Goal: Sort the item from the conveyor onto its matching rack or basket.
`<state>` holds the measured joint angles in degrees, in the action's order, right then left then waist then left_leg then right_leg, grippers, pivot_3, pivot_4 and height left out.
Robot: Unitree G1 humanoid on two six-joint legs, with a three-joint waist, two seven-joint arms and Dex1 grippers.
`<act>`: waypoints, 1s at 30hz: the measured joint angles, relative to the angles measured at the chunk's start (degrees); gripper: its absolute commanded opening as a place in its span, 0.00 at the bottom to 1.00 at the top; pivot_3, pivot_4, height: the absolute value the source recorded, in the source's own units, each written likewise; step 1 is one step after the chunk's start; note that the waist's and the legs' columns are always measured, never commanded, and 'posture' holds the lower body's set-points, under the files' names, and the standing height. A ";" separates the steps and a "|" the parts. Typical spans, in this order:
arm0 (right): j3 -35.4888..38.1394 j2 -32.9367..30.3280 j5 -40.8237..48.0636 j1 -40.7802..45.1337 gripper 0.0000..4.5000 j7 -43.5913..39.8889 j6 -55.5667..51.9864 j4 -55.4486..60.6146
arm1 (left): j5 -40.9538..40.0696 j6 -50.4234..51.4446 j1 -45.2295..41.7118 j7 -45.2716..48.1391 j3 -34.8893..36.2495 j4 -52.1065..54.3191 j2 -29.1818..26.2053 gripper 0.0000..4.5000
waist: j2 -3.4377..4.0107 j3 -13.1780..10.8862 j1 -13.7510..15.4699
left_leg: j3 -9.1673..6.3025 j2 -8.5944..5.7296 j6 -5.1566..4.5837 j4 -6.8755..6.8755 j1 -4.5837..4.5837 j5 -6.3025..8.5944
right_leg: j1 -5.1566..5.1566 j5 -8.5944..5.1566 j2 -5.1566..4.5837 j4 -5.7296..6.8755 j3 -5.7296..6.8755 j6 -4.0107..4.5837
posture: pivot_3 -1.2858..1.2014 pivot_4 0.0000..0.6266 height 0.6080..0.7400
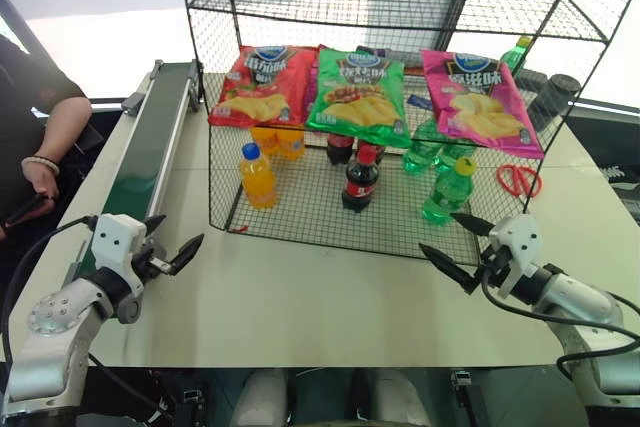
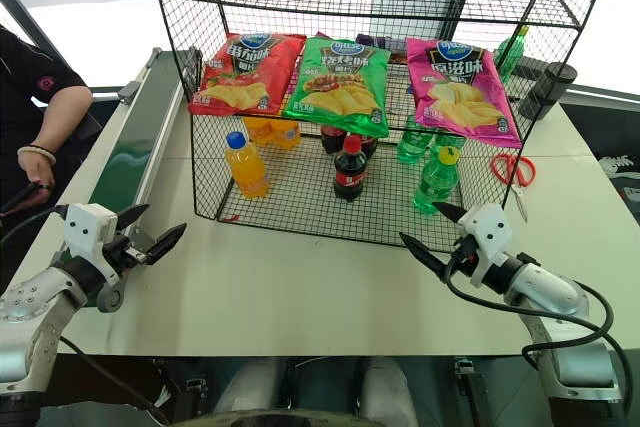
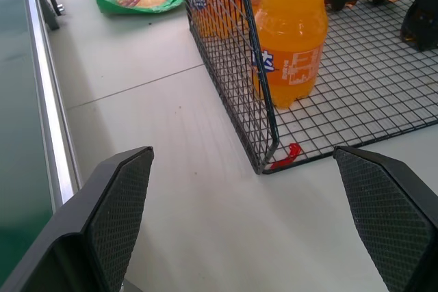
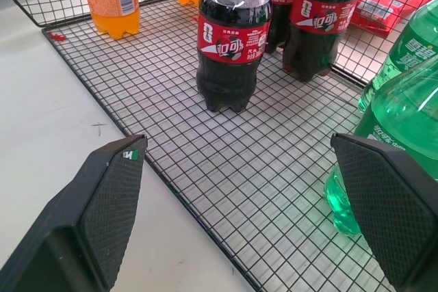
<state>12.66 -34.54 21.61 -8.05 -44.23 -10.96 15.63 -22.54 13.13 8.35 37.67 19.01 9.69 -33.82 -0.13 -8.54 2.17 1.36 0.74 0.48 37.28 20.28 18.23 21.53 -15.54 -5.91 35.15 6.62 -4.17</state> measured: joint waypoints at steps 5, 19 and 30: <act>0.00 -0.04 0.04 0.05 0.99 0.10 -0.69 0.33 | -0.02 0.07 0.09 0.20 0.01 0.00 0.00 1.00 | 0.00 0.00 0.00 | 0.00 0.00 0.00 0.00 0.00 0.00 | 0.00 0.00 0.00 0.00 0.00 0.00 | 0.52 0.24 0.92; 0.01 -0.28 0.65 0.28 0.99 0.99 -2.88 2.27 | 0.06 0.05 -0.04 0.00 0.03 -0.31 0.00 1.00 | 0.00 0.00 0.00 | 0.00 0.00 0.00 0.00 0.00 0.00 | 0.01 0.00 0.00 0.00 0.00 0.00 | 0.52 0.24 0.92; 0.01 -0.28 1.12 0.29 0.99 1.19 -3.63 2.79 | 0.04 0.05 -0.03 0.01 0.04 -0.33 0.00 1.00 | 0.00 0.00 0.00 | 0.00 0.00 0.00 -0.01 0.01 0.00 | 0.01 0.00 0.00 0.00 0.00 0.00 | 0.52 0.24 0.92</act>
<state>12.67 -34.82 22.72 -7.76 -43.04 -14.59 18.42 -22.50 13.17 8.31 37.69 19.05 9.35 -33.82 -0.13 -8.54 2.17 1.36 0.74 0.48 37.28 20.29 18.23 21.55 -15.54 -5.92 35.15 6.62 -4.17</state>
